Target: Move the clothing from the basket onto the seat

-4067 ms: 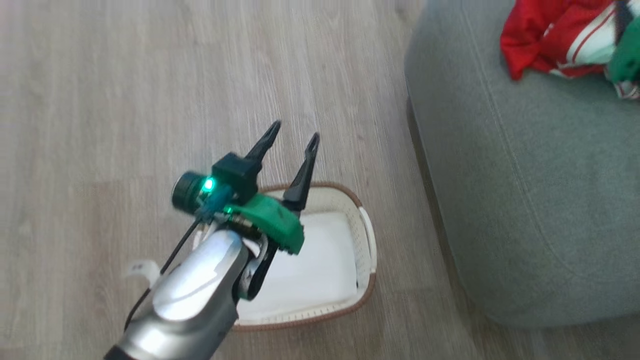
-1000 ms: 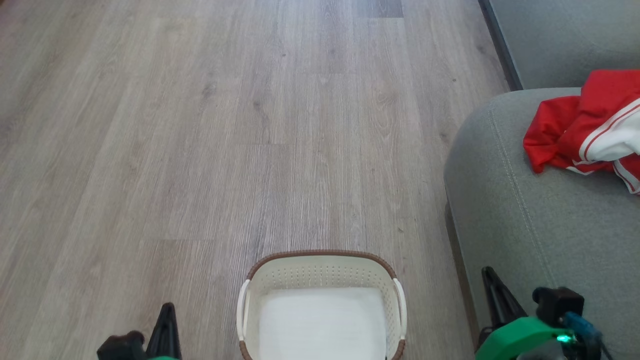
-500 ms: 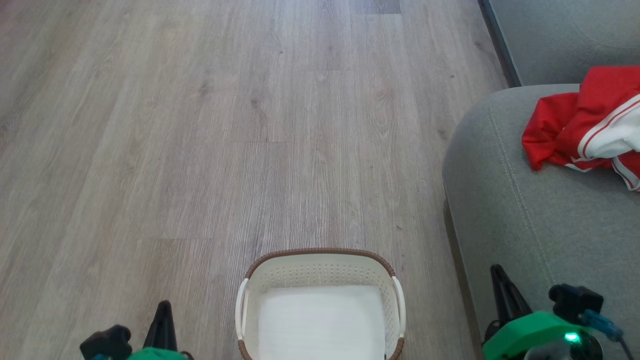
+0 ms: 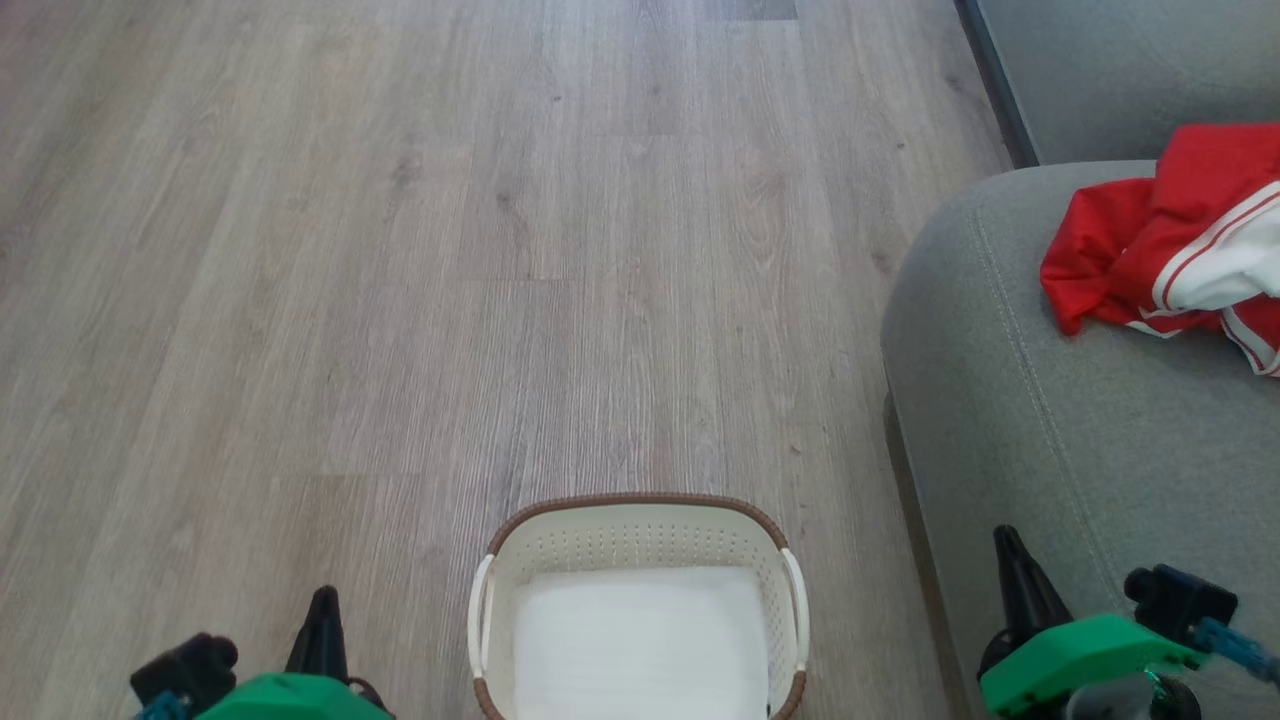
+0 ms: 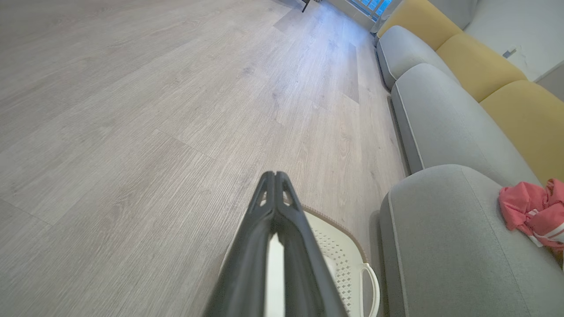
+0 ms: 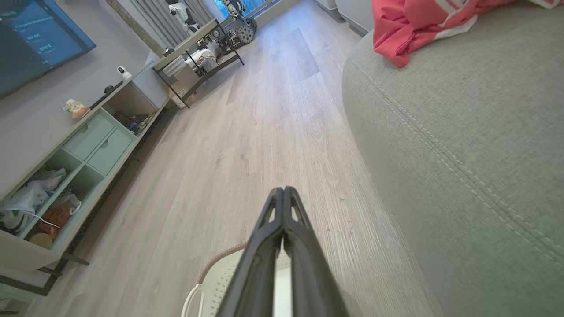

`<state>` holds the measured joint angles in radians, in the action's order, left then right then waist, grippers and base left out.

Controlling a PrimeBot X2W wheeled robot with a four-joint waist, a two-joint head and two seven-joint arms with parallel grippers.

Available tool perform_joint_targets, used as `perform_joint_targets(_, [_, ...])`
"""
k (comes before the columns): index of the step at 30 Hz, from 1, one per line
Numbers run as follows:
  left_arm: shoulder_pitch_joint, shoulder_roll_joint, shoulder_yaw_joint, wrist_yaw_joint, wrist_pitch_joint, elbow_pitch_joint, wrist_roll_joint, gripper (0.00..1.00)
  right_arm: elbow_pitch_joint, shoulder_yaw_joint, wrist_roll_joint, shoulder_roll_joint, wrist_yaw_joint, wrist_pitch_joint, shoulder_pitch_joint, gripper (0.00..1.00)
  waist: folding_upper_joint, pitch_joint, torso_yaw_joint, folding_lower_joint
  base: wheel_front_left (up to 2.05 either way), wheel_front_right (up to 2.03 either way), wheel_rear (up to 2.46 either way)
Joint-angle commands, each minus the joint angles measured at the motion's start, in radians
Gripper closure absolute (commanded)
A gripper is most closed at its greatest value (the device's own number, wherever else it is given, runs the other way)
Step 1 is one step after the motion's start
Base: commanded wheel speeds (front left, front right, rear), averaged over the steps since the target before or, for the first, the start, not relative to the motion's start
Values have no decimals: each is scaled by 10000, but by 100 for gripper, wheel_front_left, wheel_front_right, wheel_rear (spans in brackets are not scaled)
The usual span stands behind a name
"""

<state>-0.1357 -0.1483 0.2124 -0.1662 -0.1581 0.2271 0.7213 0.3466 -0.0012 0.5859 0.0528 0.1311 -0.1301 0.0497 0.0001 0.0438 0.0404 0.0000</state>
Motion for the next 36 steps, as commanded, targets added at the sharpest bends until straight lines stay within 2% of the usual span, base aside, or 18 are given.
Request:
perform_joint_targets(1, [570, -8, -317, 140, 94, -276, 325, 100, -388, -62, 373, -6, -1, 101, -639, 100, -1, -11, -9, 0, 0, 0, 0])
perform_joint_targets(36, [1304, 325, -1409, 1270, 1072, -106, 3807, 100, -640, -487, 4306, -14, -2, 1033, -1014, 100, -1, -194, -167, 0, 0, 0, 0])
